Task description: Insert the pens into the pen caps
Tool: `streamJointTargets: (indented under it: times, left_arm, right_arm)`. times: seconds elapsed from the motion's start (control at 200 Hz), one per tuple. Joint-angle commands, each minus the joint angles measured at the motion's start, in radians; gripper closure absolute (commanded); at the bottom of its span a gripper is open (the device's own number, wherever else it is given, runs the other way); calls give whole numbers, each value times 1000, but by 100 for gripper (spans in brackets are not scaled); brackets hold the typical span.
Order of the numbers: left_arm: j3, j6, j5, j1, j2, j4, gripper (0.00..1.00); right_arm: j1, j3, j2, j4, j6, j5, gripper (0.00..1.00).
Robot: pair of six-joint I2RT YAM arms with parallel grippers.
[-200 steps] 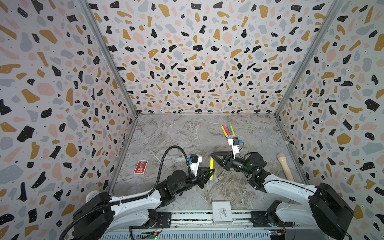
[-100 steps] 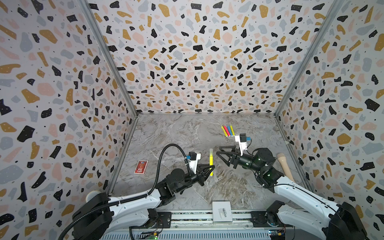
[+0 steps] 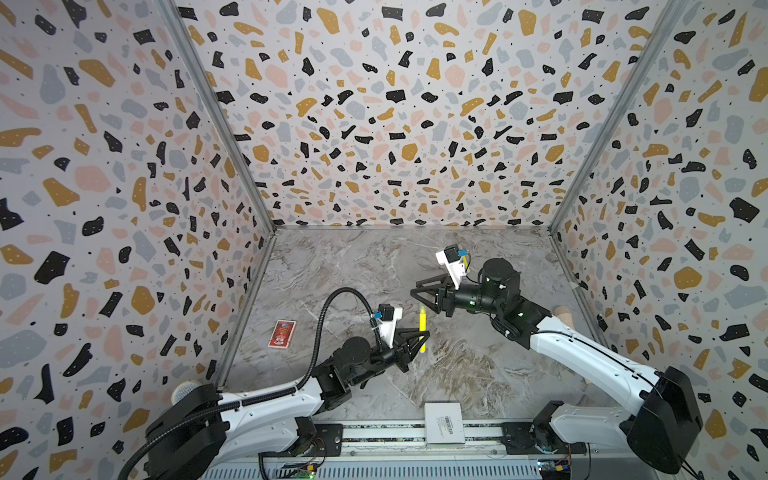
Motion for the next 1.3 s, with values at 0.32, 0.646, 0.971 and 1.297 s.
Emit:
streamJointTargets:
  times: [0.32, 0.646, 0.971, 1.297]
  left_arm:
    - [31, 25, 1, 4, -17, 39, 100]
    - [65, 35, -24, 40, -120, 57, 100]
    - [134, -22, 92, 169, -118, 161, 100]
    - [189, 69, 86, 212, -42, -48, 100]
  right_arm:
    - [48, 2, -5, -59, -45, 9, 90]
    - [176, -313, -77, 43, 45, 260, 100]
    - [379, -557, -48, 213, 234, 443, 100]
    - [340, -447, -174, -1, 124, 489, 97]
